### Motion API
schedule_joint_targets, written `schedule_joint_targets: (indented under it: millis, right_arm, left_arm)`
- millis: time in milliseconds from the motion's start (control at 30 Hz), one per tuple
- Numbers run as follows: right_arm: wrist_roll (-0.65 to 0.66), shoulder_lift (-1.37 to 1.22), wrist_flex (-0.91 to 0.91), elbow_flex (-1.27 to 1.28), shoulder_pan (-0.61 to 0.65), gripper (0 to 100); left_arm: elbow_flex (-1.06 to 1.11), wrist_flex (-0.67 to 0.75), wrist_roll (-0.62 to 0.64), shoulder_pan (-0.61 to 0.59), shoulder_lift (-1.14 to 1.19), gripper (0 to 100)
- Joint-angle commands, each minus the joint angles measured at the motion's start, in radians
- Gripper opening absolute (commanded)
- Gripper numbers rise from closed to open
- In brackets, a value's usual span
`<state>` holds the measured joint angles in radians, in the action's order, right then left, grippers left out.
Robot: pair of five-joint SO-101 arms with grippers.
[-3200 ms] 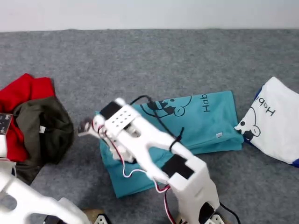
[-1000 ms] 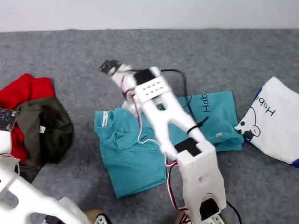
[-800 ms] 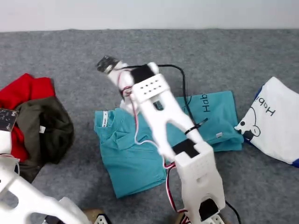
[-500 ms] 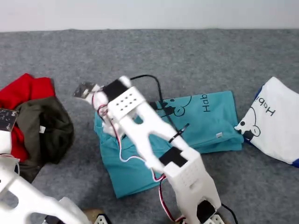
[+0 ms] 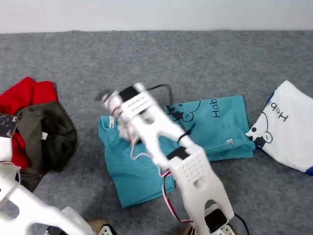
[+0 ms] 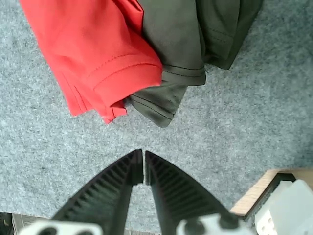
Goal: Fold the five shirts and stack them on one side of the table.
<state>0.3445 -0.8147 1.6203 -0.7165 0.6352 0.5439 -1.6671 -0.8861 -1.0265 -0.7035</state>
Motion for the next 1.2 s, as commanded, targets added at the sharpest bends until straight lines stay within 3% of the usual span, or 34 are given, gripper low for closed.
schedule_joint_targets:
  millis: [0,167,533,867,1167]
  right_arm:
    - [0.011,0.013,-0.038,-0.14,-0.084,0.9]
    - [0.011,0.016,-0.035,-0.172,-0.097,0.9]
    - [0.015,-0.005,0.139,-0.169,0.041,0.9]
    - [0.055,-0.137,-0.073,-0.239,-0.156,0.9]
    - [0.018,-0.147,0.105,-0.539,-0.128,0.9]
  left_arm:
    - [-0.005,0.021,-0.009,0.006,-0.02,2]
    - [-0.005,0.021,-0.009,0.008,-0.017,2]
    - [-0.005,0.021,-0.009,0.008,-0.015,2]
    - [-0.005,0.021,-0.009,0.008,-0.015,2]
    - [-0.005,0.021,-0.009,0.008,-0.015,2]
